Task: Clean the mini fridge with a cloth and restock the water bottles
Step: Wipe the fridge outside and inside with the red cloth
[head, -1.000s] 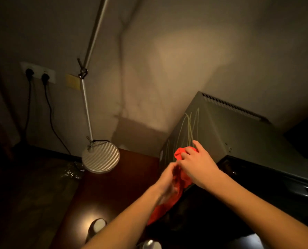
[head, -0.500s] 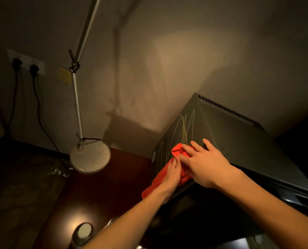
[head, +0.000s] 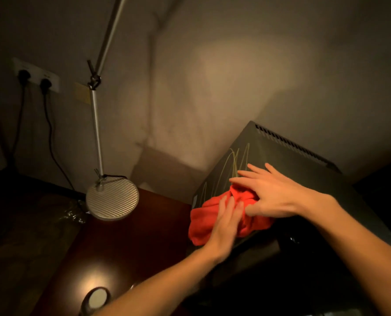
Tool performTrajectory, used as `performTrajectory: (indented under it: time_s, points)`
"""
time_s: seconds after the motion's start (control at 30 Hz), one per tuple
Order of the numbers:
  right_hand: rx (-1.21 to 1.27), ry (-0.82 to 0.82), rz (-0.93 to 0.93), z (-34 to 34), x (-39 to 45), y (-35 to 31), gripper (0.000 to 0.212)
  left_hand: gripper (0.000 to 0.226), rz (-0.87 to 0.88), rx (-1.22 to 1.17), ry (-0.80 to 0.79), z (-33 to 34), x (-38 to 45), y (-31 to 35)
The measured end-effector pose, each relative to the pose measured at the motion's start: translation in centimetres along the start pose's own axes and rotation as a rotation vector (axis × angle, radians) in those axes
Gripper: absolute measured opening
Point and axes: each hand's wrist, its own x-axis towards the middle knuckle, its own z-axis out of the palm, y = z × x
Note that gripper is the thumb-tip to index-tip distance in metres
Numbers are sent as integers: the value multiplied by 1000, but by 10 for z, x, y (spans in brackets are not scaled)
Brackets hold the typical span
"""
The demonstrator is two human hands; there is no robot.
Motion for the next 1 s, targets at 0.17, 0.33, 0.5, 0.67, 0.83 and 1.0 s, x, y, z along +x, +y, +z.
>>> performTrajectory:
  time_s: [0.17,0.33,0.5,0.67,0.83,1.0]
  points:
    - [185,14,-94,-2,5,17,99,84,55,32,65,3,15,2]
    - [190,317,2,7,22,41,85,85,131,73,164,-5,71,-16]
    - [162,433,101,7,45,56,72,59,194,93,185,-14,129,-11]
    - [161,441,95,3,64,74,64,67,201,31,206,-16,193,-3]
    - [192,497,68,-8,76,87,50,63,153,6,240,-18,243,16]
    - [129,483,154,-15,77,94,48,52,125,-43,218,-22,261,11]
